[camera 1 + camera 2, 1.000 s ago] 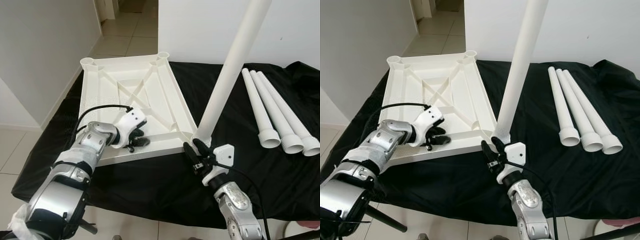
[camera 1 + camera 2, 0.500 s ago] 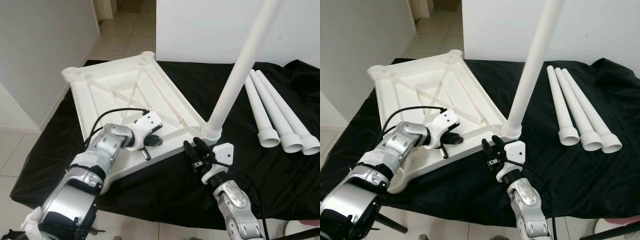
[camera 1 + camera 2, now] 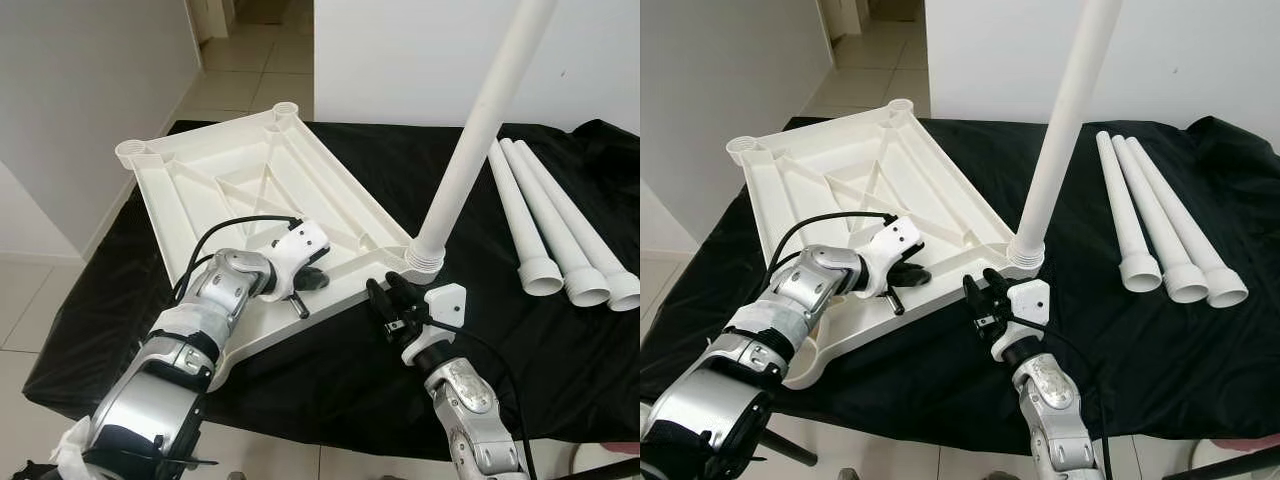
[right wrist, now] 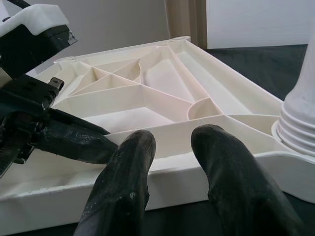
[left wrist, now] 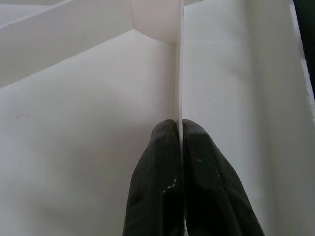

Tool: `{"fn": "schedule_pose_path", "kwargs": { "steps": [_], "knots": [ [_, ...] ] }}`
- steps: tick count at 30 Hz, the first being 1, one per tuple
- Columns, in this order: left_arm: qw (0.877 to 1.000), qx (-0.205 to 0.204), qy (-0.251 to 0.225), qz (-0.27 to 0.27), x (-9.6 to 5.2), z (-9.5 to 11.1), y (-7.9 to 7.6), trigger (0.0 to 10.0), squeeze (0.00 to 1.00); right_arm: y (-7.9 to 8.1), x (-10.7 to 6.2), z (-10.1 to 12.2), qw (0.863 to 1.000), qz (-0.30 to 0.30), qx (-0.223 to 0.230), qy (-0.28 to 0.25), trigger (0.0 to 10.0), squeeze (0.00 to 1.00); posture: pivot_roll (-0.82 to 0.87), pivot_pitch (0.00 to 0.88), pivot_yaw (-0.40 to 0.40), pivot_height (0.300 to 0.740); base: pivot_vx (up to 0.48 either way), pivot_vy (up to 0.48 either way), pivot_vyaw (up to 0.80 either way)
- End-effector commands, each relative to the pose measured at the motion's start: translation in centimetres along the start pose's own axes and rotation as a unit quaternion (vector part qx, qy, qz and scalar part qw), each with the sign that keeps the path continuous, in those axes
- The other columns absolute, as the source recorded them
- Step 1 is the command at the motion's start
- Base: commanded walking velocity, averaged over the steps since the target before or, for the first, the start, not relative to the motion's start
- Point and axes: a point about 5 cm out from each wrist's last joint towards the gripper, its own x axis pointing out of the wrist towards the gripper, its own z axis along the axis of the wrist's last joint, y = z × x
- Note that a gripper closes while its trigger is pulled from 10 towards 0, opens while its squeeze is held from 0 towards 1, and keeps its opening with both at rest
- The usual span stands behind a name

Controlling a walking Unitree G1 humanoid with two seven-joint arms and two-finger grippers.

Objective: Building children table

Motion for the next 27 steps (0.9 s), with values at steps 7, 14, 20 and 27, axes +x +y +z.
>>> {"fn": "schedule_pose_path", "kwargs": {
  "steps": [7,14,20,27],
  "knots": [
    [0.995,-0.012,-0.088,0.051,-0.2,2.9,0.0,10.0,1.00,-0.3,0.2,0.1,1.000,-0.009,-0.007,-0.006,10.0,0.00,-0.11,0.000,0.056,0.740,0.000,0.000,0.00],
    [0.986,-0.010,-0.167,0.000,-1.8,5.0,-0.4,10.0,0.00,-0.9,0.5,0.4,0.999,-0.049,-0.012,-0.021,10.0,0.00,-0.11,0.000,0.063,0.740,0.000,0.000,0.00],
    [0.986,0.006,-0.160,0.046,-4.1,4.5,2.0,10.0,0.00,-1.5,0.4,0.4,0.995,-0.096,-0.020,-0.028,10.0,0.00,-0.10,0.000,0.061,0.740,0.000,0.000,0.00],
    [0.986,0.023,-0.122,0.116,-7.7,2.6,4.8,10.0,0.00,-2.0,0.1,0.0,0.990,-0.139,-0.019,-0.017,10.0,0.00,-0.10,0.000,0.060,0.740,0.000,0.000,0.00]
  ]
}}
